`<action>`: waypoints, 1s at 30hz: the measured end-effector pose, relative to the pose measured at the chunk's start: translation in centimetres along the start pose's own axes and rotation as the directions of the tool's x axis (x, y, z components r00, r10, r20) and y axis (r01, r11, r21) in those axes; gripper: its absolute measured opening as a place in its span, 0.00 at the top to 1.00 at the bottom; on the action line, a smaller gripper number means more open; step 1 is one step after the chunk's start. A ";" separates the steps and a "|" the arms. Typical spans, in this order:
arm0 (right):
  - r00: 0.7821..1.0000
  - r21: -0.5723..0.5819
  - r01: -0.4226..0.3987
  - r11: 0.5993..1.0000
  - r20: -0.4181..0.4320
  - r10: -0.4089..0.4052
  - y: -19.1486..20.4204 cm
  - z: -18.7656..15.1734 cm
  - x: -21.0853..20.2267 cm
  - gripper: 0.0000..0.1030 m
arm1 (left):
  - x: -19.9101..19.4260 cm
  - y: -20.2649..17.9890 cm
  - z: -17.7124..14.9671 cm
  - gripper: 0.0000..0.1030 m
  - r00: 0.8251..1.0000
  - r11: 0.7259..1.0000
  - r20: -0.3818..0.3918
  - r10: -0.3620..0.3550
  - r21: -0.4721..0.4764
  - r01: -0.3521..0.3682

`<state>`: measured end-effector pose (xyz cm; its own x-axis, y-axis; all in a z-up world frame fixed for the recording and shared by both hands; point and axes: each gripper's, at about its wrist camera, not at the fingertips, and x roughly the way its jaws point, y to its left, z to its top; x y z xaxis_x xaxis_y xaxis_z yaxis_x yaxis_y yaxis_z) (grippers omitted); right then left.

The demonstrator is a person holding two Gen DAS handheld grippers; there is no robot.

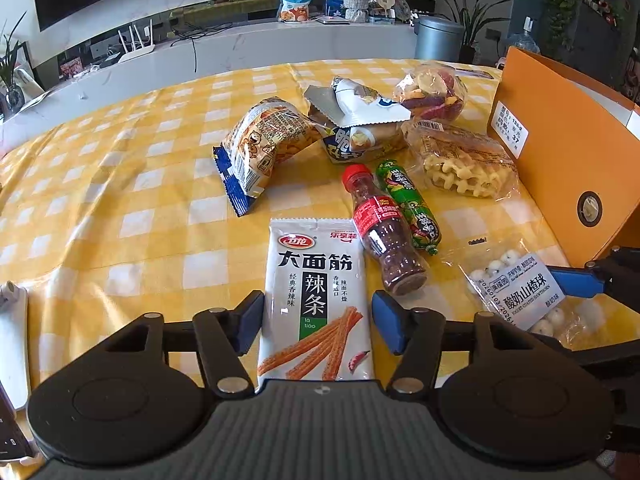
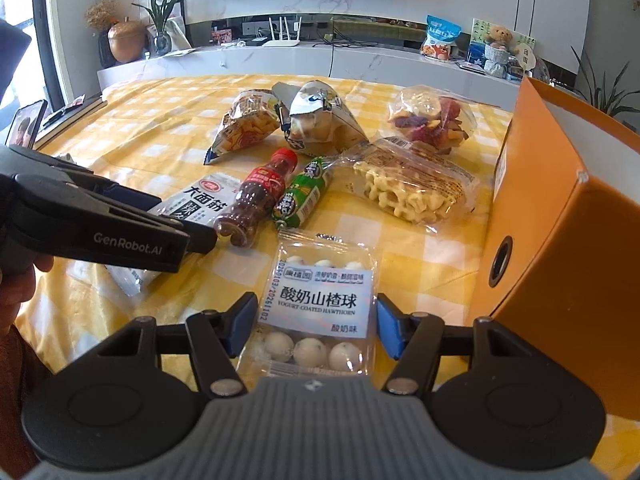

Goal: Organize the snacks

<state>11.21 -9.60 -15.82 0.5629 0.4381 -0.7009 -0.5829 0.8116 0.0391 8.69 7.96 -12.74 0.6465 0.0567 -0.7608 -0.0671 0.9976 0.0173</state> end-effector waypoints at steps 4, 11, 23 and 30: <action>1.000 0.039 -0.011 0.999 -0.024 0.012 -0.2 0.6 -0.2 0.46 | -0.3 -0.3 -0.4 0.45 1.000 1.000 0.024 0.017 -0.010 -0.017; 0.999 0.024 -0.024 0.999 0.029 0.023 0.1 0.8 -2.8 0.47 | -2.4 -0.4 -0.9 0.46 0.997 0.998 0.060 0.049 -0.046 -0.047; 0.979 0.107 -0.047 0.993 0.202 0.024 -2.3 2.5 -11.1 0.47 | -11.4 -4.2 3.0 0.46 0.972 0.999 0.236 -0.006 0.032 -0.002; 0.972 0.226 0.018 0.974 0.226 -0.070 -9.0 4.3 -14.3 0.47 | -13.0 -8.9 7.4 0.46 0.944 0.980 0.287 -0.162 0.157 0.120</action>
<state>10.87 -21.53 -3.08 0.7203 0.4561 -0.5226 -0.4256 0.8856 0.1861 6.51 -1.38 1.77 0.8395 -0.0965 -0.5347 0.1310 0.9910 0.0269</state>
